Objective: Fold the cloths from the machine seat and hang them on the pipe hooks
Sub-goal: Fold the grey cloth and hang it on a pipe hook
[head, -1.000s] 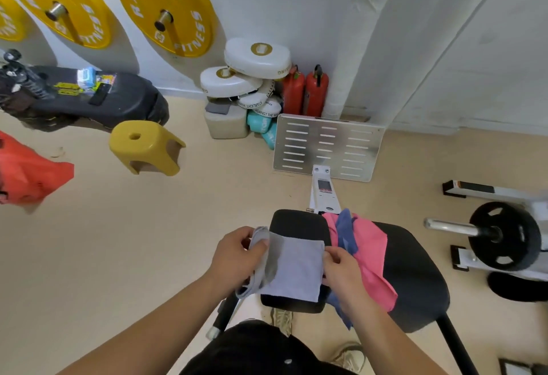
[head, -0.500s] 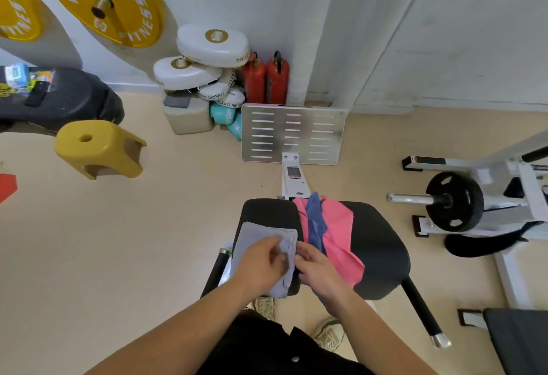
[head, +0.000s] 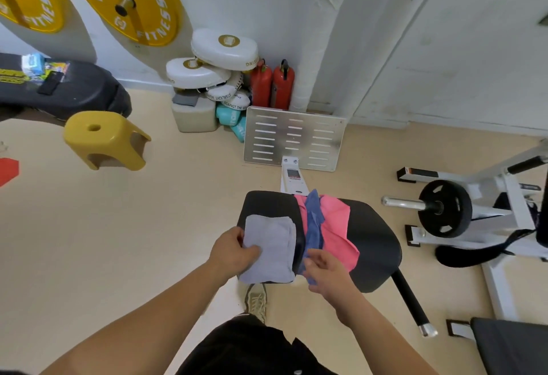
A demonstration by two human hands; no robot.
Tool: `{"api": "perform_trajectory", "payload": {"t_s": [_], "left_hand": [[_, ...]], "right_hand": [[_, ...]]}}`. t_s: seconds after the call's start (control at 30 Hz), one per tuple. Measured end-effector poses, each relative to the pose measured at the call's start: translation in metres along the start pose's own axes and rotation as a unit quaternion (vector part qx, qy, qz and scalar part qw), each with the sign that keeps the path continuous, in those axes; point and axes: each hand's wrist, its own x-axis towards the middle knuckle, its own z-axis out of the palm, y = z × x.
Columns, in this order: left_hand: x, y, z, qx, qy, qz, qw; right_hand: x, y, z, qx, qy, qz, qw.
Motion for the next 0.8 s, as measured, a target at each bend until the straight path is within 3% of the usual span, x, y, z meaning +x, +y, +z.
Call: {"api": "perform_trajectory", "payload": {"t_s": [0.17, 0.3, 0.43, 0.53, 0.67, 0.8], "left_hand": [[-0.085, -0.006, -0.018, 0.024, -0.03, 0.127, 0.991], [-0.158, -0.013, -0.029, 0.027, -0.052, 0.204, 0.977], [-0.215, -0.012, -0.048, 0.02, -0.076, 0.253, 0.964], [-0.238, -0.017, -0.074, -0.023, -0.056, 0.257, 0.964], [-0.24, -0.046, -0.128, -0.065, -0.03, 0.207, 0.976], [-0.234, -0.102, -0.204, -0.252, 0.017, 0.156, 0.955]], "right_hand": [[-0.041, 0.012, 0.004, -0.099, -0.024, -0.117, 0.988], [-0.083, 0.007, 0.017, -0.239, -0.069, -0.287, 0.925], [-0.135, -0.012, 0.023, -0.316, -0.126, -0.31, 0.888], [-0.167, -0.031, 0.032, -0.317, -0.146, -0.323, 0.88], [-0.177, -0.068, 0.068, -0.254, -0.1, -0.367, 0.889], [-0.166, -0.126, 0.142, -0.147, -0.14, -0.34, 0.918]]}}
